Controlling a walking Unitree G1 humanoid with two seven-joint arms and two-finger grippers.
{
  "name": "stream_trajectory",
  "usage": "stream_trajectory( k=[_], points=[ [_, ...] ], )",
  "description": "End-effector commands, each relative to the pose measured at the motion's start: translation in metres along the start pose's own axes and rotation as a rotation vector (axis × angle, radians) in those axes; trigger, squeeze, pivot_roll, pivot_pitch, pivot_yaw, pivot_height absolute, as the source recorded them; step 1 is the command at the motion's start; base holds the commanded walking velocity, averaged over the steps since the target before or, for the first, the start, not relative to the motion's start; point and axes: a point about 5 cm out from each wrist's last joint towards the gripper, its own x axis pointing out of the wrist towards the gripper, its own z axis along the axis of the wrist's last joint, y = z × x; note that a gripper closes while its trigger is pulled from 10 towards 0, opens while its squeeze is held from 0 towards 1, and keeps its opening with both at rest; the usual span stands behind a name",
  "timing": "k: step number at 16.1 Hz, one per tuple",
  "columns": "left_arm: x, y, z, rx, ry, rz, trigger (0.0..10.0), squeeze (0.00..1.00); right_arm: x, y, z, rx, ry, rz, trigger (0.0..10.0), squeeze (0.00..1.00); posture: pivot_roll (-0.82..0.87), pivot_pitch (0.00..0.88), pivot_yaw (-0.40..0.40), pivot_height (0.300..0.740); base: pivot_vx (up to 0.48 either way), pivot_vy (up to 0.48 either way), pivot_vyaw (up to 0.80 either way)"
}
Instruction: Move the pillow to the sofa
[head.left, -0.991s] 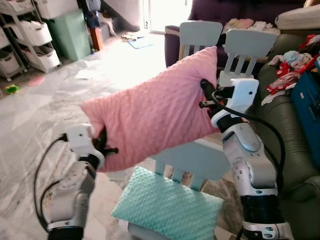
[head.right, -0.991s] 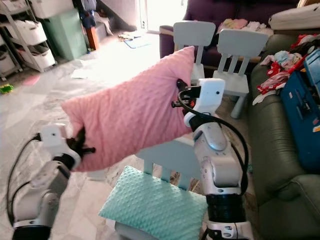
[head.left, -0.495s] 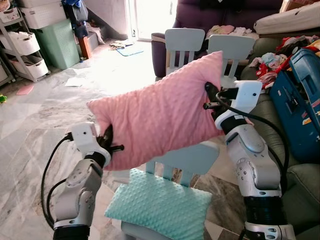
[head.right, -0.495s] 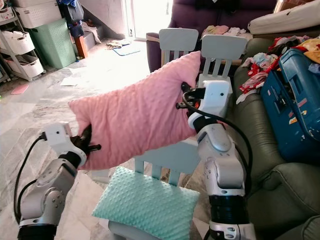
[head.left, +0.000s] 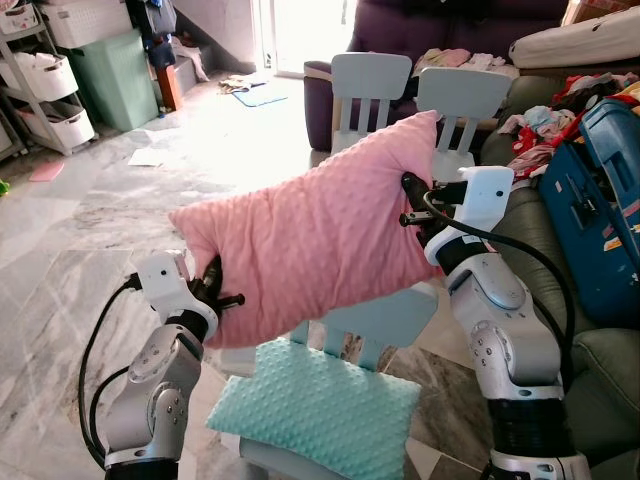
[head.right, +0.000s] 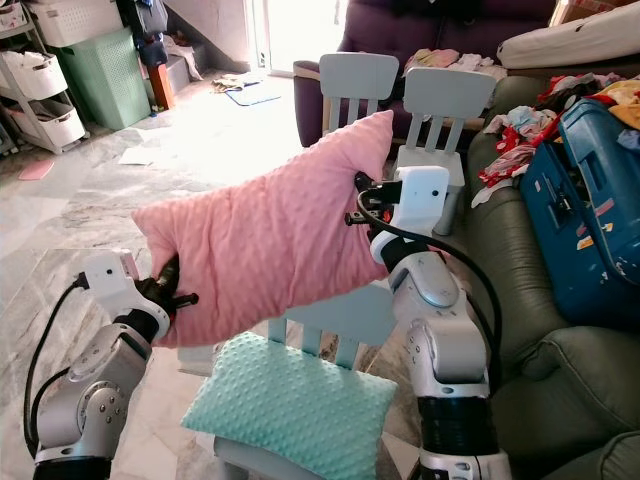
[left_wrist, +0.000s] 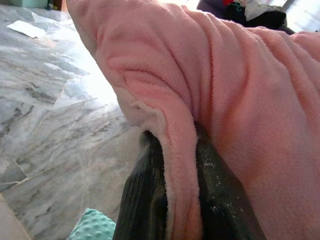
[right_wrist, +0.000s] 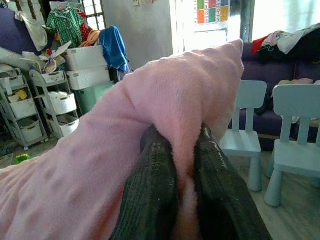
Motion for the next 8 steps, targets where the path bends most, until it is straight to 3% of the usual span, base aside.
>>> stream_trajectory(
  k=[1, 4, 8],
  points=[
    [-0.0011, -0.0039, 0.0067, 0.007, -0.023, -0.014, 10.0, 0.0, -0.0013, 0.0026, 0.0093, -0.012, -0.031, 0.018, 10.0, 0.0, -0.12, 0.029, -0.04, 0.74, 0.0, 0.0, 0.0],
    [-0.0004, -0.0048, 0.0065, 0.004, -0.021, -0.016, 10.0, 0.0, -0.0012, 0.0013, 0.0067, -0.002, -0.002, 0.015, 10.0, 0.0, -0.13, 0.032, -0.045, 0.74, 0.0, 0.0, -0.17],
    [-0.0006, -0.005, 0.0056, 0.001, -0.019, -0.011, 10.0, 0.0, 0.0, 0.0023, 0.0071, 0.006, 0.006, 0.019, 10.0, 0.0, -0.13, 0.029, -0.05, 0.74, 0.0, 0.0, -0.8]
  ],
)
